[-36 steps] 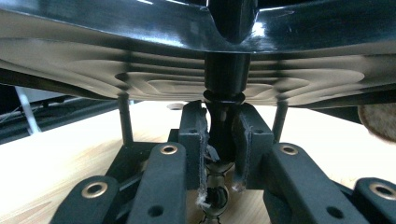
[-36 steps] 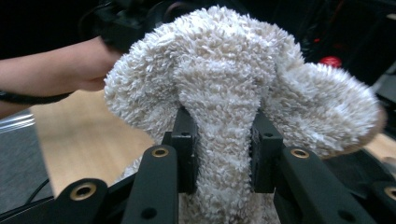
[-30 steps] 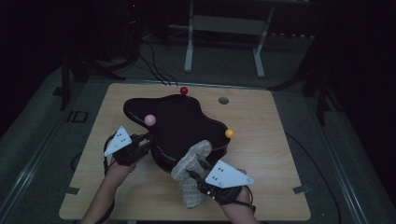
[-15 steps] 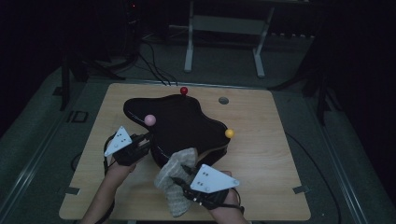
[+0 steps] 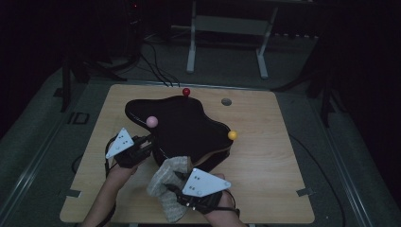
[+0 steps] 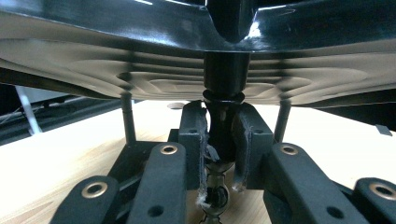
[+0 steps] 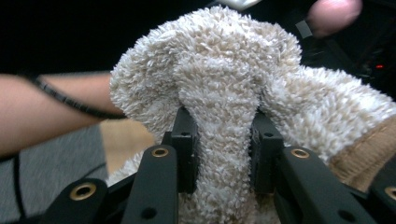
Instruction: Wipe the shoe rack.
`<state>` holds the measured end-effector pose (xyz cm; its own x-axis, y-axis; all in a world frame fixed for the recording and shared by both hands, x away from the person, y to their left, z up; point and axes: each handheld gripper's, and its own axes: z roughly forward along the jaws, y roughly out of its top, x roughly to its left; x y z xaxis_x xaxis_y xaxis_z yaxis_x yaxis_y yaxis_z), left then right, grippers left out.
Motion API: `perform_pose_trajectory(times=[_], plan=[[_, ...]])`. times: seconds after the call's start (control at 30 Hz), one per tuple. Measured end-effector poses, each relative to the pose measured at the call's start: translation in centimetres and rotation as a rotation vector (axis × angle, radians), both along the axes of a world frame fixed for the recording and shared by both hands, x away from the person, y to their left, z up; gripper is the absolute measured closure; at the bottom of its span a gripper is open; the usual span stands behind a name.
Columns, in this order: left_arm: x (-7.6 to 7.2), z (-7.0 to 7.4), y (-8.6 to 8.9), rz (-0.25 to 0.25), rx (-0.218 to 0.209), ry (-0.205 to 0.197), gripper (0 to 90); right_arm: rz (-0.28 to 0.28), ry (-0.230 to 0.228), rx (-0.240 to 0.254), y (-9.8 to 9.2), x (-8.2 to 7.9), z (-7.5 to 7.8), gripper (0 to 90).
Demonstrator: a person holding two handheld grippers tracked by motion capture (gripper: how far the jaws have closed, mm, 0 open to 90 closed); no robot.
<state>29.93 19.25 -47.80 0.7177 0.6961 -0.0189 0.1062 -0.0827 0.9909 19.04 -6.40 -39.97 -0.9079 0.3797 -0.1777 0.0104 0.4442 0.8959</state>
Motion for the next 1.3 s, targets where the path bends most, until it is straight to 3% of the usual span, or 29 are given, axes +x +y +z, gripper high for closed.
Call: perform_pose_trajectory(times=[0.1, 0.13, 0.17, 0.23, 0.37, 0.43, 0.53, 0.67, 0.7, 0.87, 1.03, 1.2, 1.3], plan=[[0.0, 0.0, 0.0, 0.001, 0.003, 0.000, 74.8, -0.014, -0.018, 0.063, -1.1, -0.1, 1.7, 69.1], [0.0, 0.0, 0.0, -0.001, 0.002, 0.000, 74.8, -0.014, -0.018, 0.063, -1.1, -0.1, 1.7, 69.1], [0.0, 0.0, 0.0, -0.001, 0.003, -0.002, 74.8, -0.046, -0.046, 0.096, -2.3, -0.1, 2.7, 69.1], [0.0, 0.0, 0.0, -0.001, 0.004, -0.001, 74.8, -0.076, -0.057, 0.104, -3.0, 0.1, 3.0, 69.1], [0.0, 0.0, 0.0, -0.002, 0.001, 0.001, 74.7, -0.088, -0.008, 0.084, -3.3, 0.8, 1.9, 69.1], [0.0, 0.0, 0.0, -0.001, 0.005, 0.001, 74.8, -0.056, 0.024, 0.037, -2.8, 0.6, 0.2, 69.1], [0.0, 0.0, 0.0, -0.001, 0.004, 0.000, 74.7, -0.059, 0.011, 0.029, -3.1, 0.5, 0.2, 69.1], [0.0, 0.0, 0.0, -0.001, 0.003, 0.002, 74.8, -0.119, 0.010, 0.070, -4.6, 1.3, 0.9, 69.1], [0.0, 0.0, 0.0, -0.001, 0.001, 0.003, 74.7, -0.148, 0.014, 0.072, -5.1, 1.7, 0.7, 69.1], [0.0, 0.1, 0.0, 0.003, 0.008, 0.002, 74.7, -0.160, 0.023, 0.028, -5.1, 1.5, -1.1, 69.1], [-0.1, 0.1, -0.2, 0.002, 0.009, 0.002, 74.7, -0.193, 0.026, 0.036, -6.0, 2.5, -0.6, 68.9], [0.0, 0.0, -0.2, -0.002, 0.009, 0.000, 74.7, -0.229, 0.042, 0.062, -6.4, 2.9, -1.6, 69.0], [0.0, 0.0, -0.2, -0.004, 0.006, -0.001, 74.7, -0.227, 0.041, 0.026, -6.5, 2.9, -2.2, 69.0]])
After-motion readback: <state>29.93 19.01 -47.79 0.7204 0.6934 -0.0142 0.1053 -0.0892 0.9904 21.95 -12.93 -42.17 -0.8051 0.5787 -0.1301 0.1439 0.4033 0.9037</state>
